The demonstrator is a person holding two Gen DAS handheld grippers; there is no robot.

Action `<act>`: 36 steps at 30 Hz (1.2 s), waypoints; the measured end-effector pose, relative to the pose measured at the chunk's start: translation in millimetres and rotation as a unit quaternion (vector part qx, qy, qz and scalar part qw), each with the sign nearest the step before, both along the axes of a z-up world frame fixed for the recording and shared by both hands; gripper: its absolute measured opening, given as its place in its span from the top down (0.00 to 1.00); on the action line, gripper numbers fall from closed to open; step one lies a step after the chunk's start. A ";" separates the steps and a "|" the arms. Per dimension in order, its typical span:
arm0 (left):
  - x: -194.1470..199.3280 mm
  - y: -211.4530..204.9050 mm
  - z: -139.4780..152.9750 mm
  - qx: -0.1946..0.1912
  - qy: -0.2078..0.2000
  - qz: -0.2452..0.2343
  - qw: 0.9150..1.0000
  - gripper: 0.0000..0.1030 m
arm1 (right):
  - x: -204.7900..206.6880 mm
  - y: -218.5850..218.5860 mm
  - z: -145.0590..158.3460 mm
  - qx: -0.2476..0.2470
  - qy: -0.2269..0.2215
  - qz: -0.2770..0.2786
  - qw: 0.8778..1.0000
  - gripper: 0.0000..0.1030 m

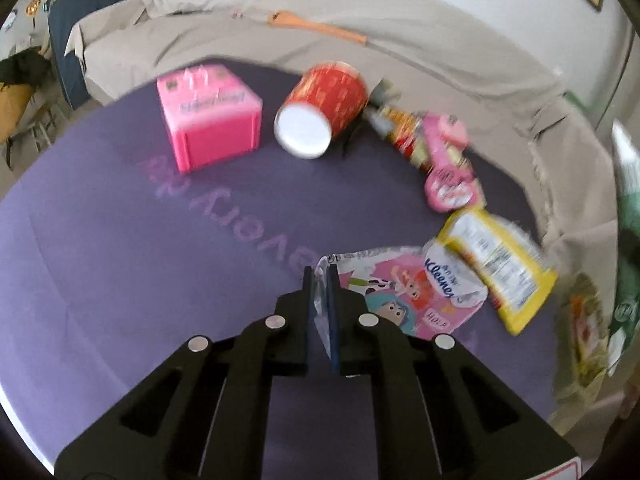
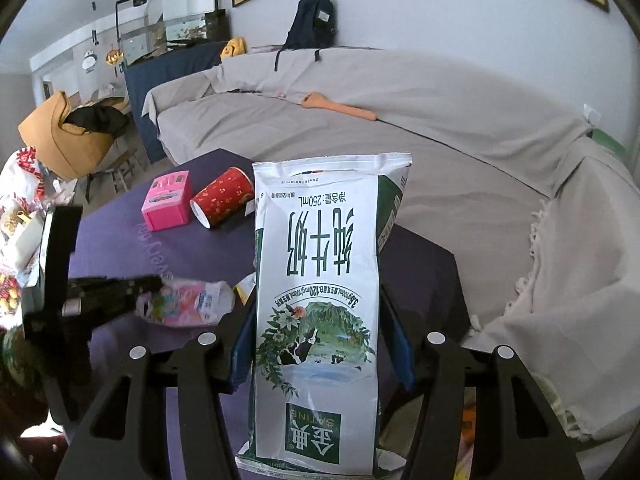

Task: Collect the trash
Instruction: 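Carry the tissue pack and milk pouch over the trash bag with both grippers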

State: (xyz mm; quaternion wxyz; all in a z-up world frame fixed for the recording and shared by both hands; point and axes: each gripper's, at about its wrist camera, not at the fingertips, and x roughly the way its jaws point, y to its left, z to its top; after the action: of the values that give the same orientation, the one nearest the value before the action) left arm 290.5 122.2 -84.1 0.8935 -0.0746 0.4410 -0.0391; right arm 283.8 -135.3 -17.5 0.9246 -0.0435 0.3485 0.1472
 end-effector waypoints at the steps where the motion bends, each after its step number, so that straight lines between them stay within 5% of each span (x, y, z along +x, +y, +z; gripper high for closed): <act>1: -1.7 -1.6 7.8 0.003 -0.012 -0.004 1.000 0.95 | -3.3 -3.1 3.0 -0.002 -0.005 -0.003 1.000 0.49; 12: -44.2 -17.2 89.5 0.026 -0.109 -0.029 0.993 0.95 | -46.4 -38.2 46.3 0.016 -0.064 -0.016 0.998 0.49; 21: -80.6 -70.6 150.7 0.037 -0.179 -0.079 0.980 0.95 | -85.5 -87.5 77.8 0.015 -0.104 -0.051 0.993 0.49; 29: -91.6 -144.0 161.5 0.021 -0.183 -0.146 0.972 0.95 | -120.3 -147.2 76.7 0.010 -0.120 -0.093 0.988 0.49; 36: -87.4 -228.6 125.4 0.020 -0.142 -0.225 0.964 0.95 | -139.4 -200.0 58.7 0.015 -0.124 -0.137 0.983 0.49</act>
State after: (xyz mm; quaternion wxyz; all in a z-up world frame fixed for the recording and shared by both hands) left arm 203.1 -106.4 41.3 0.9164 0.0514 0.3158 -0.2407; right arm 144.5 -335.3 41.2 0.9727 0.0009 0.2313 0.0178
